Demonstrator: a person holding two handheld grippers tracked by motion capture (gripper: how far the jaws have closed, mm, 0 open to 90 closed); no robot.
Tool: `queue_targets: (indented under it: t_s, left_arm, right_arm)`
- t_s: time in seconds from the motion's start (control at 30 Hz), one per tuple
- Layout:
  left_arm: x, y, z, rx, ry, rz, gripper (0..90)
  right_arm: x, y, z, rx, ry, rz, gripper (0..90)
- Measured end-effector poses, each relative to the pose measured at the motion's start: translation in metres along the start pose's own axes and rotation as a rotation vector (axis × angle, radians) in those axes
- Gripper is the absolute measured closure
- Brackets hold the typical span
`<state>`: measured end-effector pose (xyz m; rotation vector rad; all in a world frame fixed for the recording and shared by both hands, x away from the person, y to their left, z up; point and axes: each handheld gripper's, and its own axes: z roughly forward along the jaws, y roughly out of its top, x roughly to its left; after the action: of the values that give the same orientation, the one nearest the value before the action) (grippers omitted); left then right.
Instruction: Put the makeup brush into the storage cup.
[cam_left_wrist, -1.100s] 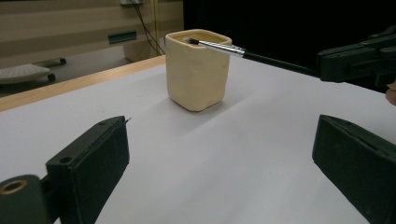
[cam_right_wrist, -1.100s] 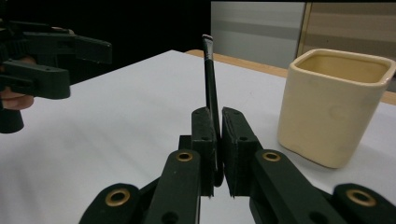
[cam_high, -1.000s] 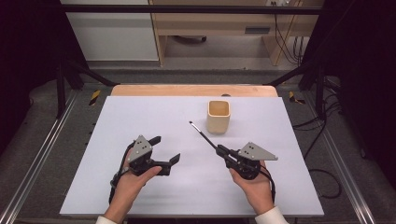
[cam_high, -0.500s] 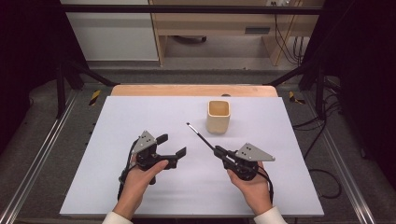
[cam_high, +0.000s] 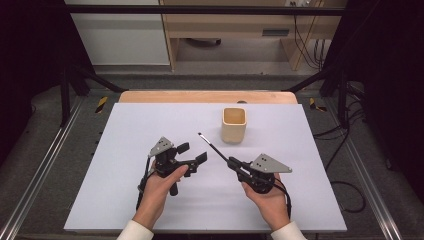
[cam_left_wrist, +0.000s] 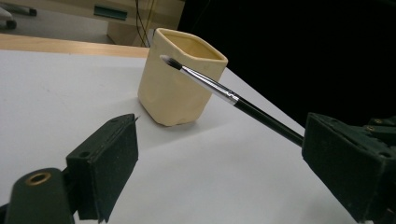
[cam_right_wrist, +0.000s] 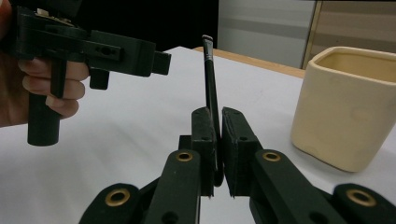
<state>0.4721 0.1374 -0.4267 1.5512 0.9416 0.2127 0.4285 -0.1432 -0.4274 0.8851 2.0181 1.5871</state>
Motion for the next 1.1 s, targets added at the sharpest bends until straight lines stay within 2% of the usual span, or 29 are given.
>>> queue_targets:
  t_s: [0.13,0.3,0.33,0.9,1.1]
  left_arm:
    - [0.0,-0.001,0.003,-0.001,-0.005,-0.012,10.4]
    - [-0.001,-0.001,0.005,-0.012,-0.022,-0.048,10.4]
    - [-0.002,0.0,0.006,-0.016,-0.029,-0.067,10.4]
    - [-0.004,0.001,0.013,-0.045,-0.072,-0.169,10.9]
    - [-0.007,0.001,0.015,-0.043,-0.085,-0.172,10.9]
  right_arm:
    - [0.0,0.0,0.0,-0.001,0.001,0.001,83.9]
    - [0.0,0.0,0.001,0.0,0.002,0.001,83.9]
    - [0.0,0.0,0.001,0.0,0.004,0.0,83.8]
    - [0.001,-0.001,0.005,0.001,0.001,0.0,83.8]
    - [0.002,-0.002,0.006,0.005,0.003,-0.002,83.9]
